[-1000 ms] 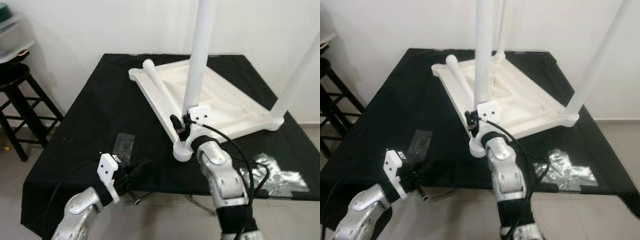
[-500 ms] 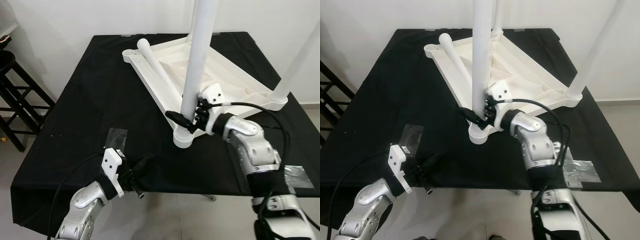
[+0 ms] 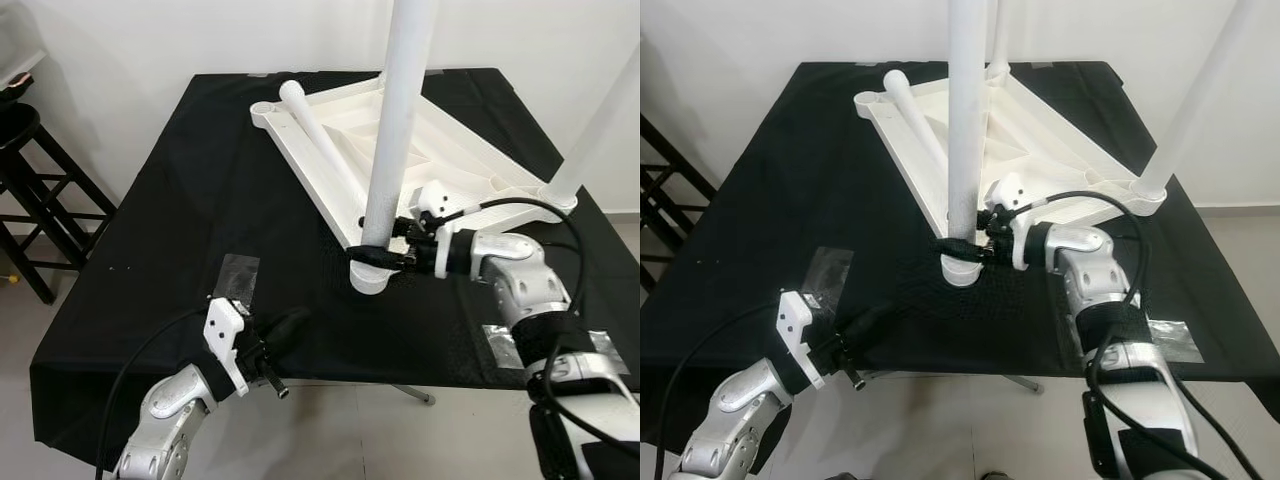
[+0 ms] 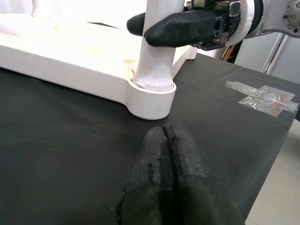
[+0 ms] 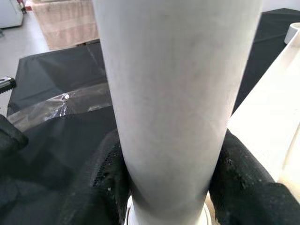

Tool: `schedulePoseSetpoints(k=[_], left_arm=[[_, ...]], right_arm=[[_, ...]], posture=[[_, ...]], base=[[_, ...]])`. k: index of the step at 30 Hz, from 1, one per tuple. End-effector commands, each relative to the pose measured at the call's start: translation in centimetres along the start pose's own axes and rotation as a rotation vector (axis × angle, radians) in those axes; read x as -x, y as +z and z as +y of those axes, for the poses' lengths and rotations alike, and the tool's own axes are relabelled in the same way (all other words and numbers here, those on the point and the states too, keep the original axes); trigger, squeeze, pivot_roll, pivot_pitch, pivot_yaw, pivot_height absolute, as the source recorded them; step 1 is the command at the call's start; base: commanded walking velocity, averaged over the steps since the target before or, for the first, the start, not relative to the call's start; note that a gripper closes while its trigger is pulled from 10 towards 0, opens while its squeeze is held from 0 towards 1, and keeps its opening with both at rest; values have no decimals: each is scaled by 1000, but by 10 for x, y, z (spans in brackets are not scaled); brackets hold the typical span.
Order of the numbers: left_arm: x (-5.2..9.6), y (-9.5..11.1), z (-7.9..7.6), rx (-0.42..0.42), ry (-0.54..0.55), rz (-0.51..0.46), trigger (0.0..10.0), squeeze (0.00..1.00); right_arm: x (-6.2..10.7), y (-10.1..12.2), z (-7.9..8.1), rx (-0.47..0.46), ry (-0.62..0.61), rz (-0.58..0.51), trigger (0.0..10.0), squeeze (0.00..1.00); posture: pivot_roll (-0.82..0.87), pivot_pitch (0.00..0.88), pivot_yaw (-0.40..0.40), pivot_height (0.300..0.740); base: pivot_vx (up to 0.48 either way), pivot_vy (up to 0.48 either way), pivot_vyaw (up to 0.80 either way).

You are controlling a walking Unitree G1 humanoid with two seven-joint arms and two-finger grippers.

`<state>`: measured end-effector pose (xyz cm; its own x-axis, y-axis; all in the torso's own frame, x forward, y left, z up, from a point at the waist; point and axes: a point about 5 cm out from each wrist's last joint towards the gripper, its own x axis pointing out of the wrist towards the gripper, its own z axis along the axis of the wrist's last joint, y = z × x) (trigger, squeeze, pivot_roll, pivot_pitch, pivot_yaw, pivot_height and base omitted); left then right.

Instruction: Building children table

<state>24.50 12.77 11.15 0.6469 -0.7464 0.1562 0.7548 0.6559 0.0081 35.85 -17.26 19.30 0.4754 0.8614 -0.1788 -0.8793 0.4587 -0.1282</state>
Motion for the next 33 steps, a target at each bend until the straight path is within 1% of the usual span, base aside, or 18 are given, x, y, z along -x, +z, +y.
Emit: schedulePoseSetpoints(k=[1, 7, 8, 11, 13, 14, 15, 16, 17, 18, 19, 24, 25, 27, 28, 29, 32, 33], left_arm=[[2, -1, -2, -1, -1, 4, 10000, 0], [2, 0, -2, 1, -2, 3, 10000, 0], [2, 0, -3, 1, -2, 2, 10000, 0], [3, 1, -3, 1, -1, 2, 10000, 0], [4, 1, -3, -1, 0, 2, 10000, 0], [4, 1, -3, -1, 0, 2, 10000, 0], [4, 2, -2, -2, 1, 2, 10000, 0], [4, 2, -2, -2, 1, 2, 10000, 0], [4, 2, -2, -4, 4, 4, 10000, 0], [4, 2, -2, -4, 4, 4, 10000, 0], [3, 1, -1, -2, 5, 4, 10000, 0], [1, 0, -1, 2, -9, 9, 10000, 0], [1, 0, -1, 0, -2, 6, 10000, 0], [1, 0, -1, -1, 5, 4, 10000, 0], [1, 0, -1, -1, 9, 2, 10000, 0], [1, -1, -1, -1, 10, 2, 10000, 0], [0, -1, -2, 2, 6, 2, 10000, 0], [0, -1, -2, 3, 4, 2, 10000, 0]], right_arm=[[-1, -9, 7, -27, 53, -1, 0, 0], [1, -17, 9, -40, 61, -17, 0, 0], [-12, -34, 22, -60, -73, 32, 0, 0], [-18, -41, 28, -65, -143, 63, 0, 0], [-35, -54, 38, -124, -507, 106, 0, 0], [-35, -54, 38, -124, -507, 106, 0, 0], [-43, -62, 60, -221, -620, 102, 0, 0], [-43, -62, 60, -221, -620, 102, 0, 0], [-58, -58, 84, -250, -640, 77, 0, 0], [-58, -58, 84, -250, -640, 77, 0, 0], [-68, -50, 98, -230, -612, 51, 0, 0], [-81, -40, 98, -210, -564, 19, 39, 0], [-81, -39, 92, -225, -564, 17, 10000, 0], [-81, -35, 90, -235, -567, 5, 10000, 0], [-81, -32, 88, -230, -541, -5, 10000, 729], [-81, -25, 87, -244, -505, -30, 10000, 1000], [-80, -7, 82, -199, -372, -99, 10000, 1000], [-78, 0, 81, -183, -318, -122, 10000, 643]], posture=[[86, 133, 2, 740], [82, 138, 2, 740], [69, 147, -14, 740], [69, 148, -17, 740], [69, 151, -19, 740], [69, 151, -19, 740], [72, 161, -10, 740], [72, 161, -10, 740], [69, 156, -1, 740], [69, 156, -1, 740], [51, 148, 6, 740], [57, 138, -7, 740], [55, 136, -6, 740], [56, 135, -8, 740], [56, 133, -9, 740], [57, 131, -11, 740], [57, 131, -11, 740], [53, 127, -9, 740]], base=[[0, 0, 0], [0, 0, 0], [0, 0, 0], [0, 0, 0], [0, 0, 0], [0, 0, 0], [0, 0, 0], [0, 0, 0], [0, 0, 0], [0, 0, 0], [0, 0, 0], [0, 0, 0], [0, 0, 0], [0, 0, 0], [0, 0, 0], [0, 0, 0], [0, 0, 0], [0, 0, 0]])
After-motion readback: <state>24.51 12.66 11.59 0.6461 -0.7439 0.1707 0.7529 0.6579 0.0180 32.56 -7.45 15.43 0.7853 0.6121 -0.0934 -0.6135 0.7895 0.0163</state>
